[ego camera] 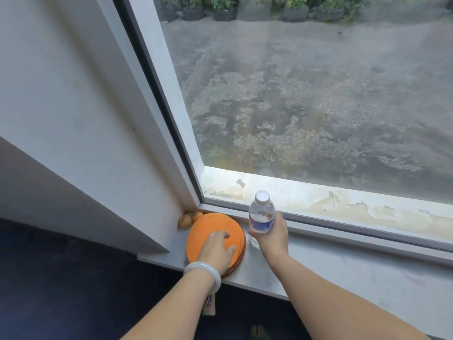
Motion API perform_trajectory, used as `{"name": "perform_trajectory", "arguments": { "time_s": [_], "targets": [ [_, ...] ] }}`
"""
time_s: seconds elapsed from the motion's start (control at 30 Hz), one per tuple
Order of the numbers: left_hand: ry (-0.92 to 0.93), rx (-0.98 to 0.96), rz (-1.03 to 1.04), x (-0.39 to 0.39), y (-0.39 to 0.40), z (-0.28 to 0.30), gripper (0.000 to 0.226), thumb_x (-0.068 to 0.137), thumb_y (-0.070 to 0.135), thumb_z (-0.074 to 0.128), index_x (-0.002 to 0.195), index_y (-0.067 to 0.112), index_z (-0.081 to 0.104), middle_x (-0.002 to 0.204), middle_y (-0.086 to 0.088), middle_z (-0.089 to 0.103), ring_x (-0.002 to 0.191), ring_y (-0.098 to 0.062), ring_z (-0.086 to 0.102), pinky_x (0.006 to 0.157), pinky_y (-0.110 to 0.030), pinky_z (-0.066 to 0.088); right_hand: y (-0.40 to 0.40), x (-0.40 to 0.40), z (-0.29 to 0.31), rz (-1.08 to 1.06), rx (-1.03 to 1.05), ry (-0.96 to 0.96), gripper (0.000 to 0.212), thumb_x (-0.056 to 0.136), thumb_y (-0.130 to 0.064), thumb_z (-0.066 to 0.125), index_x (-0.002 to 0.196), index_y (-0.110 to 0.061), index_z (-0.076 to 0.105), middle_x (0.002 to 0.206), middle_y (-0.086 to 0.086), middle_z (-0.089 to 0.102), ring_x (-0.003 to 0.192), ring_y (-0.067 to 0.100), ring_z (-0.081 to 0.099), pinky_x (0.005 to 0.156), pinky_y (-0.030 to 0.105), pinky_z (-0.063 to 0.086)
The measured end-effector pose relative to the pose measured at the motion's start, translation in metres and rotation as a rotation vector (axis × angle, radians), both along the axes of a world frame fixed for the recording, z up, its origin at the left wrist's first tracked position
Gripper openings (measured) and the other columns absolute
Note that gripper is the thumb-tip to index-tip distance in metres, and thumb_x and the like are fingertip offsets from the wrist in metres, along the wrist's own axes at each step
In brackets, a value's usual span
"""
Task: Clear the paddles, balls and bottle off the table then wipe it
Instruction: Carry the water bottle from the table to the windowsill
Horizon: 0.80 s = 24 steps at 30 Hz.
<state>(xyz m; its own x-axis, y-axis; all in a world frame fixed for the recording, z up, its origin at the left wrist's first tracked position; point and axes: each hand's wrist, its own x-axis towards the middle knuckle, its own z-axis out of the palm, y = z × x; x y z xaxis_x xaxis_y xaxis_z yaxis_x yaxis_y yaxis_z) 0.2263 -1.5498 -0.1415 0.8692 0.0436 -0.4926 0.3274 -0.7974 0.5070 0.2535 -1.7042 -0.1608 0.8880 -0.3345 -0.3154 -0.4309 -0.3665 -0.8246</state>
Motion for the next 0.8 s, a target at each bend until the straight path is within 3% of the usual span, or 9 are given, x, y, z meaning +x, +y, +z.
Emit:
{"name": "perform_trajectory", "arguments": {
  "time_s": [0.13,0.33,0.57,0.8],
  "targets": [
    [-0.008,0.001,0.001,-0.003,-0.004,0.001,0.040,0.097,0.031,0.055,0.134,0.020,0.048,0.132,0.001,0.046,0.112,-0.019,0.053,0.099,-0.037,0.044,-0.003,-0.009,-0.002,0.043,0.029,-0.009,0.052,0.064,-0.017,0.084,0.106,-0.015,0.053,0.107,0.009,0.057,0.101,0.029,0.056,0.086,0.044,0.051],
    [-0.025,0.000,0.015,-0.004,-0.008,0.004,0.039,0.097,0.031,0.056,0.134,0.020,0.048,0.131,0.001,0.046,0.113,-0.019,0.053,0.098,-0.038,0.045,-0.014,-0.015,-0.013,0.085,-0.005,0.196,0.050,0.077,-0.014,0.077,0.121,-0.014,0.055,0.116,0.013,0.056,0.099,0.030,0.058,0.086,0.036,0.050],
    [-0.029,-0.013,0.035,-0.010,-0.006,0.002,0.039,0.096,0.031,0.057,0.133,0.021,0.049,0.132,0.002,0.046,0.118,-0.019,0.051,0.100,-0.040,0.046,-0.014,-0.014,-0.017,0.065,0.051,0.156,0.052,0.078,-0.012,0.078,0.126,-0.017,0.057,0.114,0.005,0.051,0.092,0.017,0.049,0.083,0.029,0.039],
    [-0.023,-0.013,0.031,-0.009,-0.005,0.003,0.039,0.096,0.032,0.057,0.133,0.022,0.048,0.133,0.003,0.045,0.117,-0.018,0.051,0.099,-0.040,0.047,-0.016,-0.017,-0.017,0.028,0.044,0.171,0.058,0.079,-0.008,0.078,0.131,-0.014,0.052,0.126,0.009,0.052,0.100,0.020,0.053,0.089,0.031,0.043]
  ]
}}
